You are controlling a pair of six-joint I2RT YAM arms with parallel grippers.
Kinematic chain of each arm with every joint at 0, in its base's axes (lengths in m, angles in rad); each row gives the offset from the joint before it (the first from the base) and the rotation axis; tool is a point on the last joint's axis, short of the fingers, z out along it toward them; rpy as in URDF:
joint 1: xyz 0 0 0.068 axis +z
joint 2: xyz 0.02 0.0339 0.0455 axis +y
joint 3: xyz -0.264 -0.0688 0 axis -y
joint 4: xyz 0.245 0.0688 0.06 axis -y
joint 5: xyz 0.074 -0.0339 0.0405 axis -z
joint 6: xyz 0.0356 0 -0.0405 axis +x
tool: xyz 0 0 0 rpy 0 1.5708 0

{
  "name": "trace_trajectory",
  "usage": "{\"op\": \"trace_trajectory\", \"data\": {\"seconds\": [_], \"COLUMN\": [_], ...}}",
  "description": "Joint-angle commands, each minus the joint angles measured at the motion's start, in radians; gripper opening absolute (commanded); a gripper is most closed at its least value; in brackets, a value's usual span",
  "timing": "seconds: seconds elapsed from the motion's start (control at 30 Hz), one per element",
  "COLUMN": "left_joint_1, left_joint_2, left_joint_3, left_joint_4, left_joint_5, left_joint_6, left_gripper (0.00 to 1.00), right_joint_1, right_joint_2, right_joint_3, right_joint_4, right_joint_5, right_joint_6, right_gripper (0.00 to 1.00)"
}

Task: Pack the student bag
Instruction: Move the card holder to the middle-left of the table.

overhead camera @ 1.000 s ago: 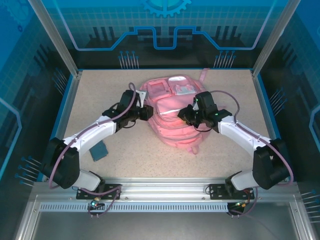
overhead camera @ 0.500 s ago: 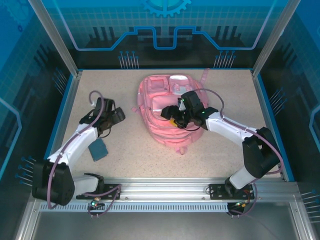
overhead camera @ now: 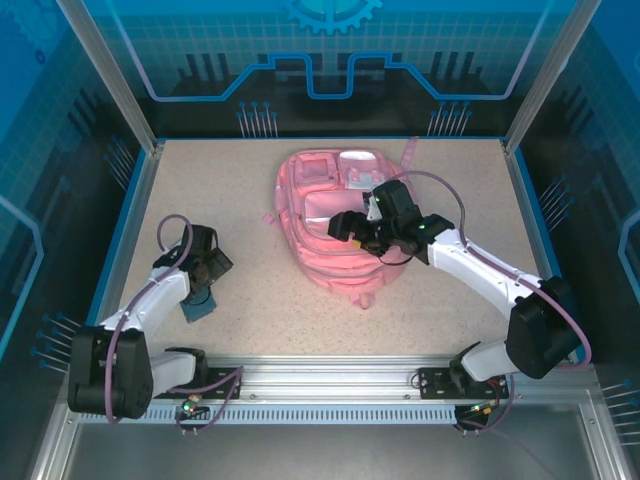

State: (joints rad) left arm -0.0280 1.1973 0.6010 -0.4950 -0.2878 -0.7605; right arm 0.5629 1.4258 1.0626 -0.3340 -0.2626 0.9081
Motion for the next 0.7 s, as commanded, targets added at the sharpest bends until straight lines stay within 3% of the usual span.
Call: {"op": "trace_trajectory", "data": {"seconds": [0.0,0.1,0.27,0.43,0.53,0.67], "left_joint_1": [0.008,-0.014,-0.124,-0.229,-0.257,-0.263], "left_joint_2": [0.021,0.016,0.046,0.113,0.145,0.114], "left_joint_3": [-0.027,-0.049,-0.015,0.014,0.088,0.197], "left_joint_4": [0.07,0.154,0.203,0.313,0.33,0.193], "left_joint_5": [0.106,0.199,0.219,0.308,0.448,0.443], "left_joint_6": [-0.011,-0.006,-0.078,-0.154,-0.09,0.022], "left_gripper": [0.98,0.93,0.94,0.94,0.89,0.92], "right_joint_1": [0.007,0.007,0.007,0.024,0.042,0.07], "right_joint_2": [-0.014,-0.018,-0.031,-0.034,-0.034,-0.03], "right_joint_3": [0.03,0.03,0.039,0.062,0.084,0.11], "right_joint_4": [-0.046,-0.047,-0.052,-0.07,-0.093,-0.112], "right_joint_5": [0.023,0.033,0.059,0.099,0.132,0.173], "right_joint_6": [-0.024,-0.021,-0.017,-0.033,-0.053,-0.083], "right_gripper": [0.84,0.84,0.84,0.83,0.83,0.83]}}
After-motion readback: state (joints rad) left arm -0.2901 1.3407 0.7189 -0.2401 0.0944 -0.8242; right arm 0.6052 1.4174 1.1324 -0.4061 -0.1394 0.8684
